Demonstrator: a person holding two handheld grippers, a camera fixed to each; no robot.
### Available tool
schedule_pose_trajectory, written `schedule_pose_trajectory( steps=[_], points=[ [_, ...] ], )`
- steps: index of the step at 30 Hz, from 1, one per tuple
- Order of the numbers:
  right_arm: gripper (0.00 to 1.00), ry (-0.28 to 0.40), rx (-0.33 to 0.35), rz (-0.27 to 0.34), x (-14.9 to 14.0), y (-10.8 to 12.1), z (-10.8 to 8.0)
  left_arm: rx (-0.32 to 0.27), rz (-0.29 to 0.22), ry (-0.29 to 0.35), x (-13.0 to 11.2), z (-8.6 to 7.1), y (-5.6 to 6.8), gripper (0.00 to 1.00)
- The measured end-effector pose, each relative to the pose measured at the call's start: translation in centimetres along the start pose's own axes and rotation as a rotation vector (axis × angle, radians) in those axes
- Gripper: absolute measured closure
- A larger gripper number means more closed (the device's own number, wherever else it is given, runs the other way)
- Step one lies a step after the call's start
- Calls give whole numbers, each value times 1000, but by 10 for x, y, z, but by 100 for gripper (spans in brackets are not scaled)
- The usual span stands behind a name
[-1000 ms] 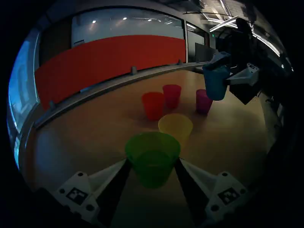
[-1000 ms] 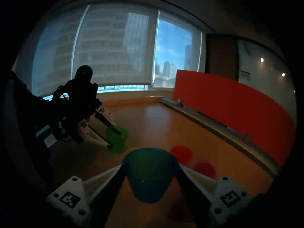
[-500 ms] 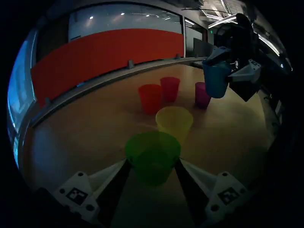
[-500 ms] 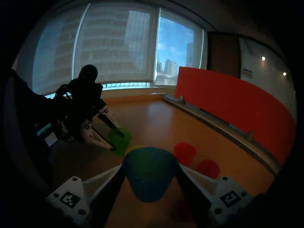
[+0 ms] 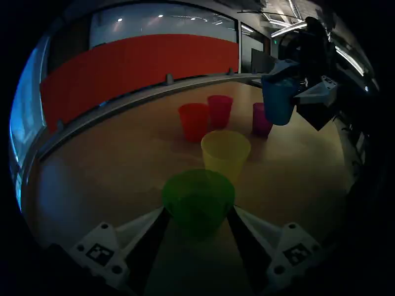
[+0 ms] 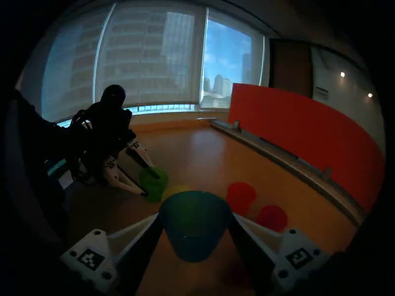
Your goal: Pour water
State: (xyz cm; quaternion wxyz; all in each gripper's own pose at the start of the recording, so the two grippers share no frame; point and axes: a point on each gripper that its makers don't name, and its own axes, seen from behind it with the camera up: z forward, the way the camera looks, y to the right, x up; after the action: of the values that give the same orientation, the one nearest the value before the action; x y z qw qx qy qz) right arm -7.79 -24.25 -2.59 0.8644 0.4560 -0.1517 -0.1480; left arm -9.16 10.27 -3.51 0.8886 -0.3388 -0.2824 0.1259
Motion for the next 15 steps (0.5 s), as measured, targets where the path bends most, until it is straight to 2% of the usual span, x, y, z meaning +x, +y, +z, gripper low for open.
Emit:
schedule_pose_trajectory(
  steps=[15],
  points=[
    [8,-14,3,-7,-4,-5,9,2,-4,-7,-8,-3,0,16]
  ],
)
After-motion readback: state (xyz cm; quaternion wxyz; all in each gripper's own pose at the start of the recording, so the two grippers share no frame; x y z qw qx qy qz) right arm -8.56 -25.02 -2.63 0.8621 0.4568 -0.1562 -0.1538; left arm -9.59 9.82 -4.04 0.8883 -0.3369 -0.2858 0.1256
